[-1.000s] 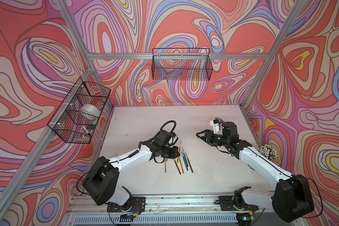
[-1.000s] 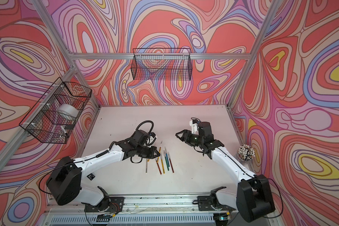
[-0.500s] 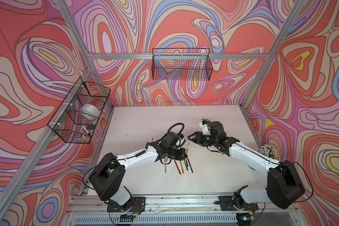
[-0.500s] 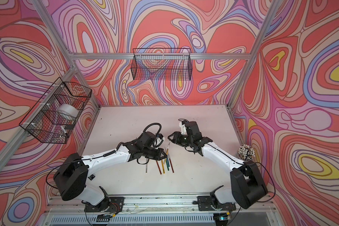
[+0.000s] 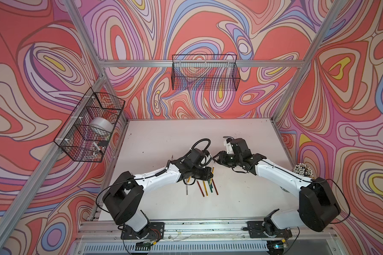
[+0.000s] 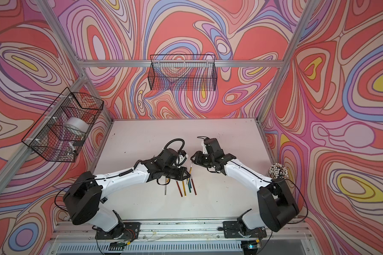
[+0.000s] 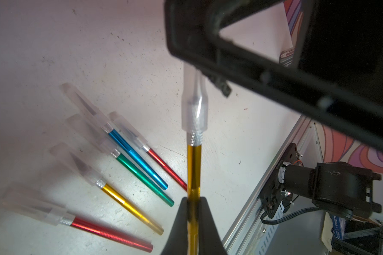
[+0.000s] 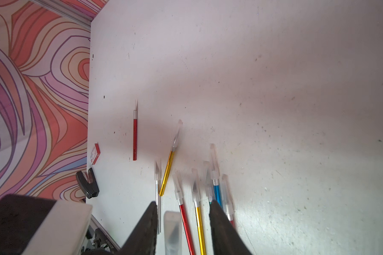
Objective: Remove protective caps from carving knives
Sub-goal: Remove the protective sleeve from the carving knife.
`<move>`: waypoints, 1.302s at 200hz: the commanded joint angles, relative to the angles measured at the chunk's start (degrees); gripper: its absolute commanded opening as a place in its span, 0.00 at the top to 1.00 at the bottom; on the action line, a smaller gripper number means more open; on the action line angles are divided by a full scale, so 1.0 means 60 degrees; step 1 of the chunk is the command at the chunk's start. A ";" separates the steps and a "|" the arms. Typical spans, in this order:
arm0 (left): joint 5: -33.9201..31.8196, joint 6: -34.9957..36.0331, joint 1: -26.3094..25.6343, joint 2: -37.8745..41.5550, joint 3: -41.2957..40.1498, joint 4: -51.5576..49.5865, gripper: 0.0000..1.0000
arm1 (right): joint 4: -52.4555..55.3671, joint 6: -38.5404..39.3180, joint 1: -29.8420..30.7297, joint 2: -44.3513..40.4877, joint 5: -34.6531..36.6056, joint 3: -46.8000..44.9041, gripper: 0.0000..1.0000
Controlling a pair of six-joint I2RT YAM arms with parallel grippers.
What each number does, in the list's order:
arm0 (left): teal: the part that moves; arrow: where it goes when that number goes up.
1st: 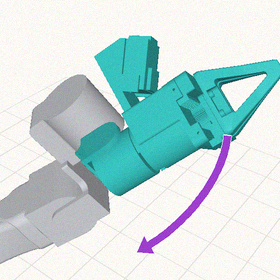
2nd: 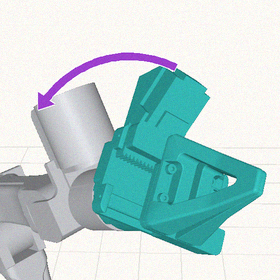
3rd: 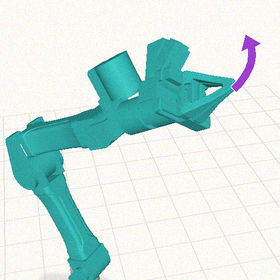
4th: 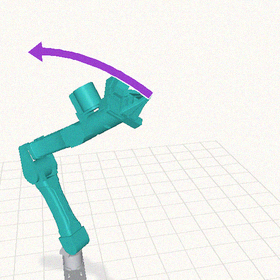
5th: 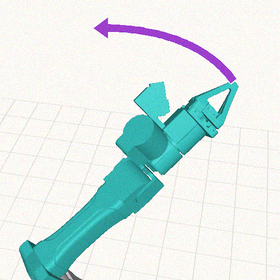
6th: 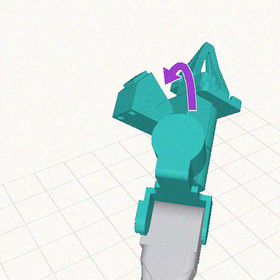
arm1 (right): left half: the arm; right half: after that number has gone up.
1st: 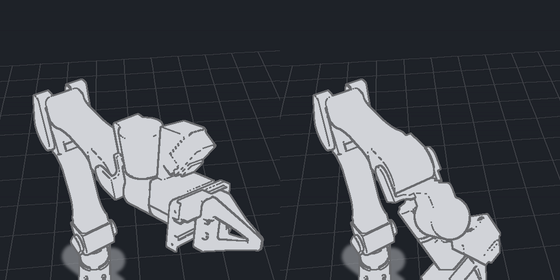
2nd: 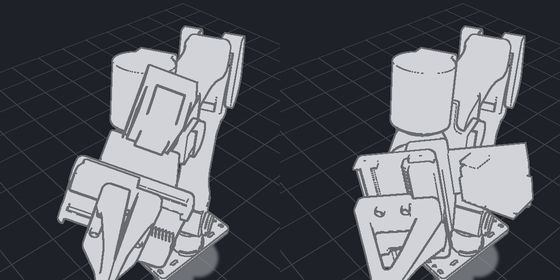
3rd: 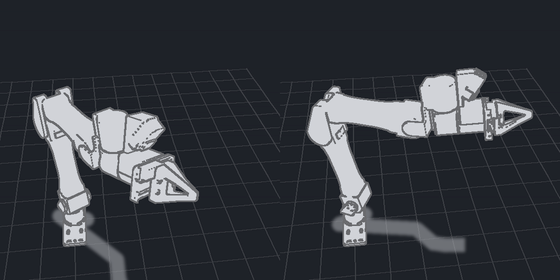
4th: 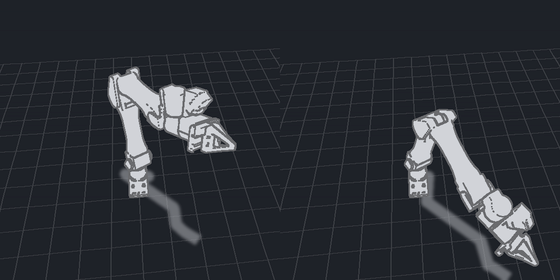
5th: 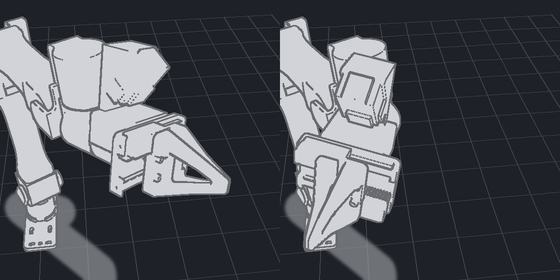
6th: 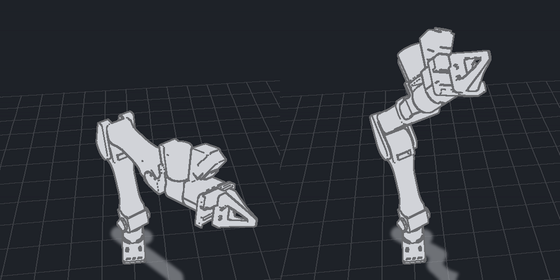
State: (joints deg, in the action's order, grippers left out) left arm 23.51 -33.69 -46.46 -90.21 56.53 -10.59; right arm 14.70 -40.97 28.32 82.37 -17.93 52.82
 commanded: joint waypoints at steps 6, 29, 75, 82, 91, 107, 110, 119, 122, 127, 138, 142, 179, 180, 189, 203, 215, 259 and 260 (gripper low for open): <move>-0.0089 -0.0080 -0.0087 -0.0173 0.0223 0.0168 0.94 | 0.0055 0.0102 0.0104 0.0151 0.0147 0.0250 0.65; -0.0108 -0.0075 -0.0074 -0.0170 0.0218 0.0168 0.94 | 0.0033 0.0059 0.0143 0.0163 0.0145 0.0235 0.69; -0.0125 -0.0108 -0.0087 -0.0184 0.0203 0.0249 0.94 | 0.0060 0.0032 0.0159 0.0183 0.0162 0.0264 0.76; -0.0124 -0.0124 -0.0095 -0.0184 0.0190 0.0269 0.94 | 0.0062 0.0003 0.0167 0.0173 0.0162 0.0283 0.77; -0.0125 -0.0117 -0.0098 -0.0170 0.0184 0.0271 0.94 | 0.0060 0.0002 0.0164 0.0177 0.0169 0.0287 0.78; -0.0148 -0.0103 -0.0094 -0.0155 0.0187 0.0242 0.94 | 0.0040 -0.0040 0.0159 0.0189 0.0162 0.0294 0.80; -0.0140 -0.0107 -0.0094 -0.0155 0.0182 0.0242 0.94 | 0.0040 -0.0041 0.0171 0.0192 0.0151 0.0301 0.81; -0.0155 -0.0103 -0.0094 -0.0140 0.0175 0.0231 0.94 | 0.0029 -0.0046 0.0159 0.0188 0.0150 0.0308 0.82; -0.0161 -0.0102 -0.0094 -0.0129 0.0186 0.0227 0.94 | 0.0026 -0.0057 0.0166 0.0205 0.0148 0.0308 0.82; -0.0157 -0.0111 -0.0098 -0.0125 0.0186 0.0227 0.94 | 0.0026 -0.0059 0.0163 0.0203 0.0138 0.0322 0.83; -0.0156 -0.0095 -0.0094 -0.0125 0.0183 0.0227 0.94 | 0.0011 -0.0071 0.0167 0.0204 0.0133 0.0338 0.84; -0.0173 -0.0090 -0.0094 -0.0125 0.0187 0.0227 0.94 | 0.0008 -0.0071 0.0167 0.0203 0.0143 0.0344 0.84; -0.0144 -0.0097 -0.0119 -0.0169 0.0197 0.0256 0.94 | -0.0046 -0.0153 0.0160 0.0193 0.0132 0.0363 0.85; -0.0149 -0.0097 -0.0114 -0.0169 0.0199 0.0256 0.95 | -0.0040 -0.0156 0.0160 0.0190 0.0132 0.0365 0.85; -0.0129 -0.0079 -0.0109 -0.0174 0.0202 0.0256 0.95 | -0.0047 -0.0159 0.0167 0.0189 0.0132 0.0367 0.85; -0.0128 -0.0082 -0.0136 -0.0169 0.0198 0.0268 0.95 | -0.0033 -0.0172 0.0159 0.0201 0.0176 0.0371 0.85; -0.0119 -0.0069 -0.0135 -0.0169 0.0195 0.0271 0.95 | -0.0047 -0.0183 0.0162 0.0177 0.0239 0.0353 0.86; -0.0052 -0.0030 -0.0190 -0.0199 0.0178 0.0300 0.95 | -0.0077 -0.0407 0.0159 0.0160 0.0598 0.0410 0.87; -0.0051 -0.0034 -0.0193 -0.0199 0.0175 0.0293 0.95 | -0.0077 -0.0407 0.0159 0.0152 0.0607 0.0410 0.87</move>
State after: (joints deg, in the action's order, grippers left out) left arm 22.94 -33.71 -46.54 -90.65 56.53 -10.07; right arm 14.59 -42.54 28.97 82.96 -16.86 53.69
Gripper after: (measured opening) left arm 0.094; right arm 0.143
